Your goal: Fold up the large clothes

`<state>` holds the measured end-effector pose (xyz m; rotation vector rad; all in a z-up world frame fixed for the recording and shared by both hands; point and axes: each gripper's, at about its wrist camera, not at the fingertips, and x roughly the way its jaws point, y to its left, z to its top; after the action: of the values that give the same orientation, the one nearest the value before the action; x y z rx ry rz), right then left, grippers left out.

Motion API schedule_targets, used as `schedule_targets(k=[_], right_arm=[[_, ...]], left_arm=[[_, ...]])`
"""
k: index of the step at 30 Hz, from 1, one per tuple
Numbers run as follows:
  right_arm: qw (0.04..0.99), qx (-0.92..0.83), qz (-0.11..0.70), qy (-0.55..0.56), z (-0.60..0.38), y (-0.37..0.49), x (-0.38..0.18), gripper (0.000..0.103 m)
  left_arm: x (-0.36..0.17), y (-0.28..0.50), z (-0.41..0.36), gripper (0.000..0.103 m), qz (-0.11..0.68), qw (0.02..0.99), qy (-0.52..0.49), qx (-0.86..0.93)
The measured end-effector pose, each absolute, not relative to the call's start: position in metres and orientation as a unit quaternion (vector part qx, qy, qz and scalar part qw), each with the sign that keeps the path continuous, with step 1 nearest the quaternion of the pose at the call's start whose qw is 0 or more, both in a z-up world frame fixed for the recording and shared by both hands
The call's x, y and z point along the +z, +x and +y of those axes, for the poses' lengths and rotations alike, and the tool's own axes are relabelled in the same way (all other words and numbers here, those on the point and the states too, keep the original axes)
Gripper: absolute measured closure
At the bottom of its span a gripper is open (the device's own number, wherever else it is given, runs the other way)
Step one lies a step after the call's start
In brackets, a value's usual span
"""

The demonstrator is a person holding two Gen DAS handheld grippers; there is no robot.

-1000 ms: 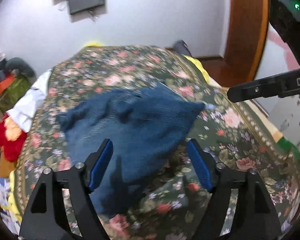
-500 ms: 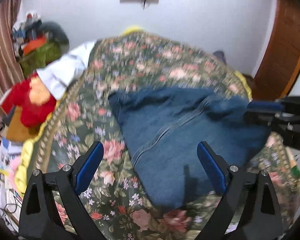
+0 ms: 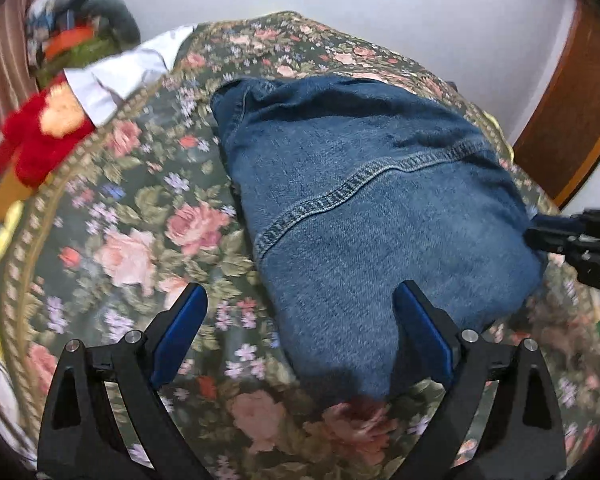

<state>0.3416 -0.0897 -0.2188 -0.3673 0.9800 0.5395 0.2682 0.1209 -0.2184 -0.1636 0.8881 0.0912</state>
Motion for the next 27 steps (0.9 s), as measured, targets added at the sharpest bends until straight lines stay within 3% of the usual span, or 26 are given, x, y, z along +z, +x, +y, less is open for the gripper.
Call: schedule_targets(k=[1, 2, 3, 8, 18, 27], right_arm=[[0.833, 0.249, 0.464, -0.170, -0.094, 0.340, -0.221, 0.066], [0.837, 0.234, 0.464, -0.172, -0.098, 0.339, -0.222, 0.031], [0.848, 0.207, 0.454, -0.181, -0.104, 0.339, -0.224, 0.008], [0.845, 0.204, 0.474, -0.139, -0.137, 0.341, -0.227, 0.007], [0.848, 0.282, 0.446, -0.042, -0.113, 0.385, -0.162, 0.007], [0.795, 0.309, 0.518, -0.066, -0.039, 0.460, -0.202, 0.007]], left_arm=[[-0.217, 0.266, 0.120, 0.007, 0.426, 0.901, -0.070, 0.047], [-0.216, 0.264, 0.120, 0.007, 0.425, 0.901, -0.065, 0.050], [-0.216, 0.263, 0.121, 0.007, 0.425, 0.901, -0.064, 0.053], [-0.208, 0.260, 0.137, 0.008, 0.450, 0.890, -0.058, 0.053], [-0.168, 0.316, 0.164, 0.008, 0.414, 0.907, -0.056, 0.049], [-0.200, 0.423, 0.174, 0.008, 0.442, 0.893, -0.055, 0.063]])
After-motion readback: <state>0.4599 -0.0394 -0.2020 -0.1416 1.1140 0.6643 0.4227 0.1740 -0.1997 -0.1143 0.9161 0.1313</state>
